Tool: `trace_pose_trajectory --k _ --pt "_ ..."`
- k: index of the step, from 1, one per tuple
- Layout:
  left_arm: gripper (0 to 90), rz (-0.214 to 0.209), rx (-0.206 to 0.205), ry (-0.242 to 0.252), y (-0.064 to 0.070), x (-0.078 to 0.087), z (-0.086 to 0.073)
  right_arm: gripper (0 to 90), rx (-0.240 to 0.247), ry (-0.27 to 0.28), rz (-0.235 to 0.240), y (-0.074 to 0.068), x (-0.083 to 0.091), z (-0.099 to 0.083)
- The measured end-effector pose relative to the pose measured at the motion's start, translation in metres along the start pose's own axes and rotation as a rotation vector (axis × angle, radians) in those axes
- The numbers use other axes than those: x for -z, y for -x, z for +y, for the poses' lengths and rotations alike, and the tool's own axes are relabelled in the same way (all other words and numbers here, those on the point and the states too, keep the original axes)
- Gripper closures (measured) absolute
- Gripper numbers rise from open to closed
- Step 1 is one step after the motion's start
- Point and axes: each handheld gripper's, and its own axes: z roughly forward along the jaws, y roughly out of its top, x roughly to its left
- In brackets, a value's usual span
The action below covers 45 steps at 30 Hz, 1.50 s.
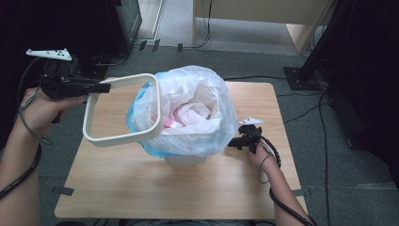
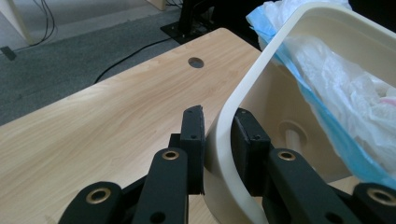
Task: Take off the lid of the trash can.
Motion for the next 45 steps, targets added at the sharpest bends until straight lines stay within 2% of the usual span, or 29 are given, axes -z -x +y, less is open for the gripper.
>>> trace_pose_trajectory --k 8,16,21,27,29,35,41,45 --pt "76.4 0.012 0.022 0.026 -0.008 0.009 -0.013 0.0 0.0 0.0 0.0 0.0 0.0 0.0" --pt "76.6 0.026 0.02 0.028 -0.011 0.018 -0.022 0.0 0.0 0.0 0.0 0.0 0.0 0.0" --pt "76.9 0.033 0.035 0.028 -0.016 0.022 -0.031 0.0 -0.001 0.0 -0.001 0.0 0.0 0.0" --pt "77.0 0.051 0.053 0.014 -0.021 0.023 -0.043 0.0 -0.001 0.0 -0.001 0.0 0.0 0.0" --pt "76.6 0.069 0.05 -0.002 -0.022 0.022 -0.046 0.0 -0.001 0.0 -0.001 0.0 0.0 0.0" --pt "77.0 0.066 0.074 -0.009 -0.027 0.021 -0.06 0.0 -0.001 0.0 -0.001 0.0 0.0 0.0" --pt "77.7 0.074 0.078 -0.013 -0.031 0.021 -0.071 0.0 -0.002 0.001 -0.002 0.0 0.0 0.0" --pt "77.2 0.091 0.069 -0.035 -0.033 0.02 -0.077 0.0 -0.001 0.001 -0.002 0.0 0.0 0.0"
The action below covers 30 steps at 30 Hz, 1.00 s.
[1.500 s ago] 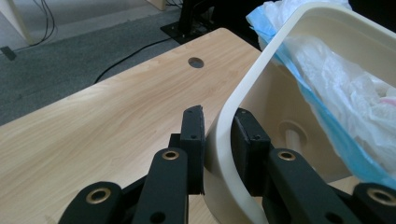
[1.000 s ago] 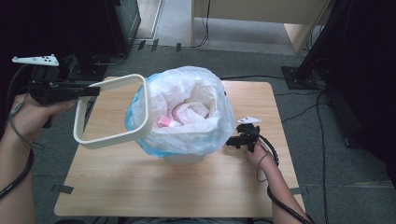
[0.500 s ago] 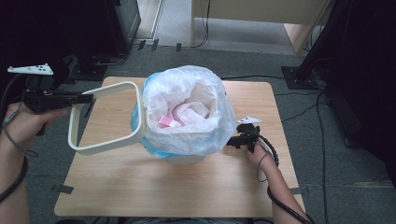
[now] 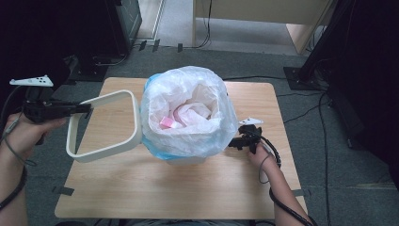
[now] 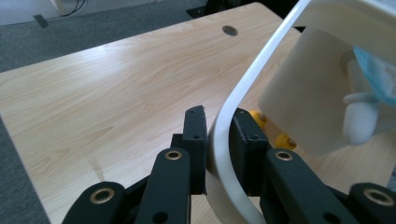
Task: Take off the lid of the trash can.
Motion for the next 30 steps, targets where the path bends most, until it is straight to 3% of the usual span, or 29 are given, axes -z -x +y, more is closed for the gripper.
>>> trace_pose_trajectory --k 25,30 --pt "77.1 0.028 0.023 -0.034 -0.017 -0.002 -0.042 0.0 0.0 0.0 0.0 0.0 0.0 0.0" --pt "76.1 0.058 0.013 -0.045 -0.02 -0.004 -0.053 0.0 0.0 0.0 0.0 0.0 0.0 0.0"
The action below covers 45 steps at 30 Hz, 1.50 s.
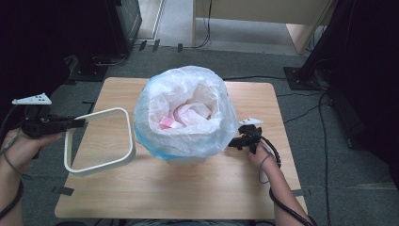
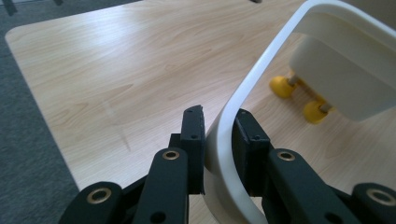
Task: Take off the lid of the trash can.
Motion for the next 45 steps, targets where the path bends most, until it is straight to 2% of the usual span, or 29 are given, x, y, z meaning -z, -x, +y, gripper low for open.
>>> trace_pose_trajectory --k 4,10,22,26,38,45 --pt "76.5 -0.013 0.022 -0.017 -0.003 -0.009 -0.01 0.0 0.001 -0.001 0.0 0.0 0.0 0.0" --pt "76.3 -0.02 0.001 -0.044 -0.001 -0.027 -0.016 0.0 0.0 0.0 0.0 0.0 0.0 0.0" --pt "76.3 -0.053 -0.017 -0.036 0.0 -0.063 -0.021 0.0 0.0 0.0 0.0 0.0 0.0 0.0" --pt "76.4 -0.058 -0.012 -0.035 -0.002 -0.071 -0.022 0.0 0.001 0.0 0.0 0.0 0.0 0.0" --pt "76.3 -0.076 -0.036 -0.04 0.001 -0.087 -0.023 0.0 0.0 0.0 0.0 0.0 0.0 0.0" --pt "76.3 -0.081 -0.027 -0.031 -0.001 -0.099 -0.027 0.0 0.0 0.0 0.0 0.0 0.0 0.0"
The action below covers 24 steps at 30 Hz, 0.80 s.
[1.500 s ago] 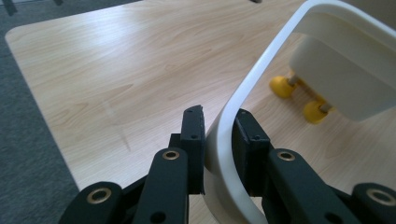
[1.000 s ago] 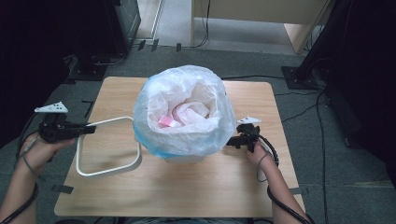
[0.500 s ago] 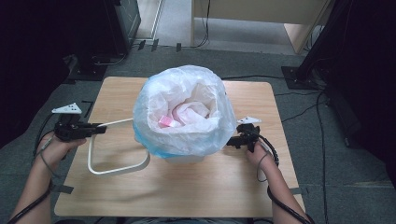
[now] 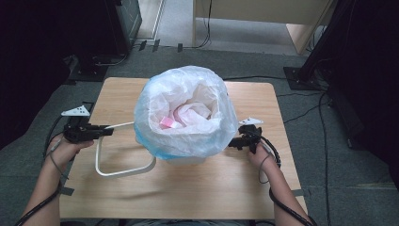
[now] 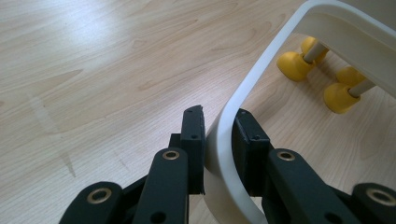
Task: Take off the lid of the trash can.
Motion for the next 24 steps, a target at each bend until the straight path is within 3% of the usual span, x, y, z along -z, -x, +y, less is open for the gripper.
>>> trace_pose_trajectory --k 14,24 --pt "76.2 -0.009 0.008 0.015 0.001 -0.019 -0.011 0.0 0.0 0.0 0.0 0.0 0.0 0.0" --pt "75.8 -0.001 -0.002 -0.012 -0.001 -0.033 -0.018 0.0 -0.013 0.002 -0.016 -0.001 -0.002 0.002"
